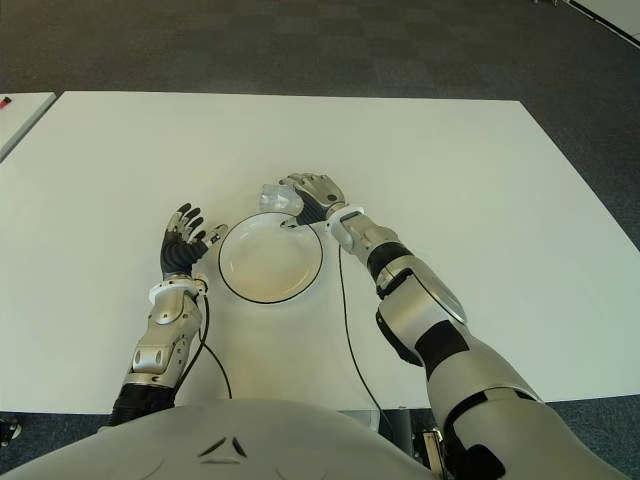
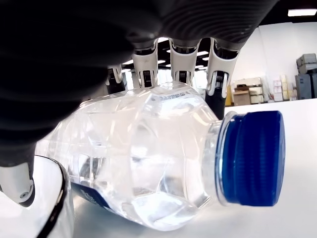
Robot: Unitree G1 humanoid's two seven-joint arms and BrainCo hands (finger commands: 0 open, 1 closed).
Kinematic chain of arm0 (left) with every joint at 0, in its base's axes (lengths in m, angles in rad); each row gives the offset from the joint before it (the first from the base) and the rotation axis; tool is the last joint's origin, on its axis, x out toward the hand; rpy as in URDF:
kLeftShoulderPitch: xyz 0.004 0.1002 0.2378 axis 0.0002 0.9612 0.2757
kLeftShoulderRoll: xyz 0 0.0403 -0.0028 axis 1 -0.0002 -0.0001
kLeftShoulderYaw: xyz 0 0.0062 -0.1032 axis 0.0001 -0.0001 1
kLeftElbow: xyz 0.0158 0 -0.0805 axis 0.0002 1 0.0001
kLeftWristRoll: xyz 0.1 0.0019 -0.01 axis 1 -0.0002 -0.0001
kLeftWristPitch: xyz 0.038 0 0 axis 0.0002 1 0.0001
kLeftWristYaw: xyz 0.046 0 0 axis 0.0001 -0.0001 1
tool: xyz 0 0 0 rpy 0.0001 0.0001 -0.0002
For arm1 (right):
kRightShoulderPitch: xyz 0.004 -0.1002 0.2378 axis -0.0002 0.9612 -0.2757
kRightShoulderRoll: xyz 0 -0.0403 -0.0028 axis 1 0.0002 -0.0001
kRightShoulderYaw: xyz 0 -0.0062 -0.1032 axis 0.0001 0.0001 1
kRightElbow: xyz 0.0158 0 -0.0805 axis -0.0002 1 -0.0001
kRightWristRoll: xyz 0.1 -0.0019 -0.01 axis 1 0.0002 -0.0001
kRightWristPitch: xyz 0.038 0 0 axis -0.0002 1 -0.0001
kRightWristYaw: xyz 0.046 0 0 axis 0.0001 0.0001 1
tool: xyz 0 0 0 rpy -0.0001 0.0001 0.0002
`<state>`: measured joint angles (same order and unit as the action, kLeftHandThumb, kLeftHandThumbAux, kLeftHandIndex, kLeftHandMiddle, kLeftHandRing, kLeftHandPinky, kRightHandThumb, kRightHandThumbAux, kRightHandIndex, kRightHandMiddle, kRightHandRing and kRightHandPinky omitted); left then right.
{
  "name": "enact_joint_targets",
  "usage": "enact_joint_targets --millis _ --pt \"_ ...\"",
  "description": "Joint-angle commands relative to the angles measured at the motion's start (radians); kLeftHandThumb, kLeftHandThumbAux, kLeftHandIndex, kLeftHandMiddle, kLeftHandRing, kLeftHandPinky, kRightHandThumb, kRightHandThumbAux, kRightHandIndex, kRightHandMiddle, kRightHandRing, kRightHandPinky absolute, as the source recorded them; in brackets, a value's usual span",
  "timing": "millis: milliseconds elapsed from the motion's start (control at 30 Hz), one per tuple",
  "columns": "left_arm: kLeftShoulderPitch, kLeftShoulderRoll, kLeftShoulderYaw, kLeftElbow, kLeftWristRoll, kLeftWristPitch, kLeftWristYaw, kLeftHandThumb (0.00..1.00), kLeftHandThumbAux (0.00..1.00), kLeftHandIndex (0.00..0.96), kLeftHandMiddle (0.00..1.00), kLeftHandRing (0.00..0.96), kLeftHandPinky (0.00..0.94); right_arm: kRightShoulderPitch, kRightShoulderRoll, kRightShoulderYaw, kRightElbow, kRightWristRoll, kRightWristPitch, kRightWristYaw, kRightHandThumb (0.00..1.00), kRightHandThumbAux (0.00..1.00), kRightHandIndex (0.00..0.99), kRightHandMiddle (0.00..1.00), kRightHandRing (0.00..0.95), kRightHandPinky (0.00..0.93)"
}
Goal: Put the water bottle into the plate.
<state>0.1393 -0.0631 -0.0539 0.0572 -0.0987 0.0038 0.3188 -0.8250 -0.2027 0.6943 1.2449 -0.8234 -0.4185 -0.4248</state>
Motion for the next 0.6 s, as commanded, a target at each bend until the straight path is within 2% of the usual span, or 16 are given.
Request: enact_joint_targets --millis 33,133,300,367,600 --pt "0.003 -0.067 0.000 0.017 -0.002 0.003 -0.003 0.050 0.922 0.139 0.159 0.139 0.157 0.000 -0.005 -0.002 0.006 0.000 0.004 0.010 0.499 0.533 0.128 0.186 0.264 0.419" --pt "0.002 -0.066 0.001 0.019 -0.004 0.001 -0.005 0.053 0.925 0.140 0.160 0.140 0.160 -0.004 -0.007 -0.006 0.003 0.004 0.001 0.010 0.502 0.539 0.130 0.191 0.287 0.446" --pt "0.000 -0.064 0.003 0.022 -0.006 0.000 -0.007 0.057 0.929 0.140 0.163 0.143 0.164 -0.008 -0.010 -0.019 -0.002 0.016 -0.005 0.018 0.512 0.546 0.135 0.190 0.291 0.432" --pt "0.000 -0.063 0.004 0.023 -0.007 -0.002 -0.009 0.059 0.932 0.141 0.166 0.146 0.166 -0.010 -0.013 -0.032 -0.005 0.030 -0.010 0.033 0.520 0.550 0.137 0.185 0.271 0.375" --pt "-0.001 -0.058 0.006 0.029 -0.008 -0.008 -0.015 0.062 0.943 0.143 0.172 0.152 0.169 -0.016 -0.025 -0.088 -0.022 0.092 -0.021 0.113 0.534 0.567 0.123 0.167 0.219 0.300"
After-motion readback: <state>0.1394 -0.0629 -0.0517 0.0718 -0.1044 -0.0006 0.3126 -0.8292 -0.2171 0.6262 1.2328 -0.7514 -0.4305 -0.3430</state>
